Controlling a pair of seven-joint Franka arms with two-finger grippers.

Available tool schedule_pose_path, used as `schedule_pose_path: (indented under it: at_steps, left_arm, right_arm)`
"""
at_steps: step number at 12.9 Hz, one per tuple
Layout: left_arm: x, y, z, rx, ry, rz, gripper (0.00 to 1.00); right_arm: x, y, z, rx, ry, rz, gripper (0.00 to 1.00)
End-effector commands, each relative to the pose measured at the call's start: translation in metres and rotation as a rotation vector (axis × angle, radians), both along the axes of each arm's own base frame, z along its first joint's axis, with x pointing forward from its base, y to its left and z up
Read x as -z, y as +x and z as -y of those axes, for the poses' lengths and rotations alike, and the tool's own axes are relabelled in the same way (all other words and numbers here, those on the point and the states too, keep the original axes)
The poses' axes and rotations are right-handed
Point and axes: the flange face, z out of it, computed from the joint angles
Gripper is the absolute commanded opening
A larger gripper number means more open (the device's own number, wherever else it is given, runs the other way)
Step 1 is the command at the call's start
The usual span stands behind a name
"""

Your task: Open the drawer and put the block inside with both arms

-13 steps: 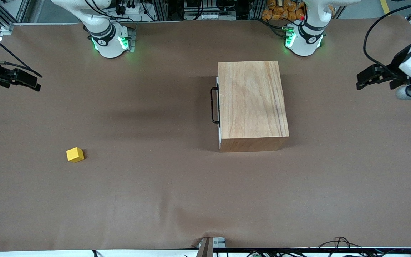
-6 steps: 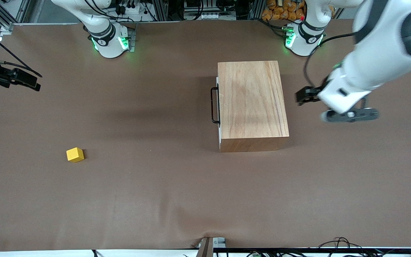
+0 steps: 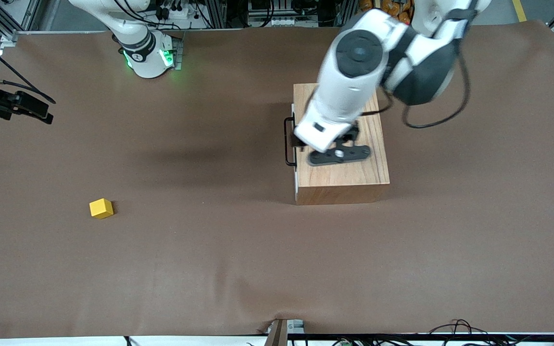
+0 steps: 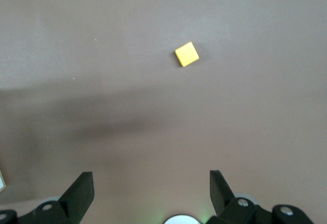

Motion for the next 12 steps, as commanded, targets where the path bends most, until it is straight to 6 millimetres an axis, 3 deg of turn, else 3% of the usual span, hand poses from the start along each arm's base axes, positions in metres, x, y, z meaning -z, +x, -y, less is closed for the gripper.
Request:
schedule_pose_path:
  at_steps: [1, 3, 6, 9, 12]
  left_arm:
    - [0.035, -0.02, 0.068, -0.094, -0.011, 0.024, 1.0]
    - [0.062, -0.05, 0.103, -0.034, 0.081, 0.08, 1.0]
    - [0.114, -0.083, 0.136, 0.028, 0.201, 0.114, 1.0]
    - [0.156, -0.094, 0.146, 0.073, 0.271, 0.115, 1.0]
    - [0.167, -0.104, 0.153, 0.101, 0.298, 0.125, 1.0]
  right_arm:
    - [-0.009, -0.003, 0.001, -0.042, 0.026, 0.028, 1.0]
    - [-0.009, -0.003, 0.003, -0.041, 0.035, 0.027, 1.0]
    - [-0.008, -0.004, 0.004, -0.038, 0.042, 0.018, 1.0]
    - [-0.007, -0.004, 0.004, -0.037, 0.045, 0.014, 1.0]
    - [-0.006, -0.004, 0.003, -0.039, 0.045, 0.015, 1.0]
